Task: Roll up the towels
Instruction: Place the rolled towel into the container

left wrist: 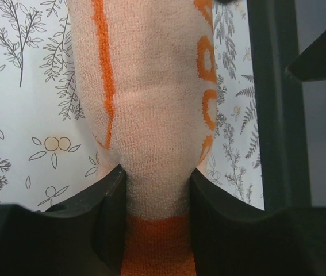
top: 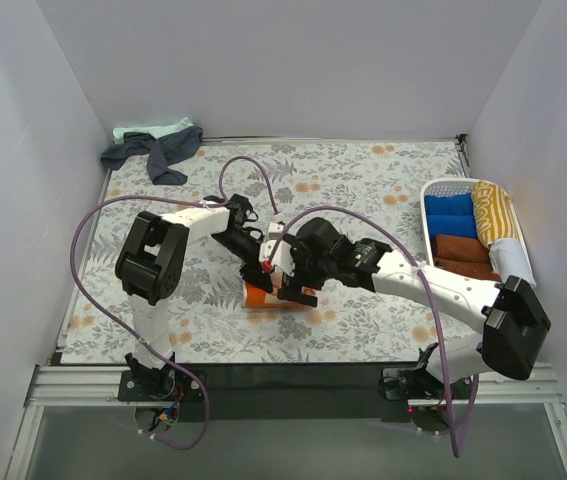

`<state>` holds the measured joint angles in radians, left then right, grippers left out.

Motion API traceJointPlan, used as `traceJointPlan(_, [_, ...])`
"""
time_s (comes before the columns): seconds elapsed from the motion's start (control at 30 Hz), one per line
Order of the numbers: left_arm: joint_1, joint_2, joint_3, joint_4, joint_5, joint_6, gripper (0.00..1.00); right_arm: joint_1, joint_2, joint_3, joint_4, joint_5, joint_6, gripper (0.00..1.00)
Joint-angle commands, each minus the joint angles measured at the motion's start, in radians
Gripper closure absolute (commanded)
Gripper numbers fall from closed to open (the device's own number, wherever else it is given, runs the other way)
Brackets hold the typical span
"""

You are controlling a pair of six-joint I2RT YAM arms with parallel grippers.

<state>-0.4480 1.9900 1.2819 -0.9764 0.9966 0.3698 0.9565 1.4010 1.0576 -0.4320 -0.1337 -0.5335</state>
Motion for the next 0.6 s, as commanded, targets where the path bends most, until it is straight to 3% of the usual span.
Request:
traceJointPlan(0.0, [0.009, 0.101, -0.021, -0.084, -0.116, 0.035, 0.81, 0.05, 0.029, -0.025, 0.107, 0.074, -0.063, 0.14])
traceJointPlan(0.33, [0.026, 0.17, 0.048, -0.122, -0.085, 0.054, 0.81, 0.082, 0.159, -0.094, 0.236, 0.048, -0.097, 0.18])
traceJointPlan(0.57, [0.034, 0.201, 0.06, -0.145, -0.055, 0.078, 0.8, 0.088, 0.237, -0.156, 0.306, 0.117, -0.125, 0.25])
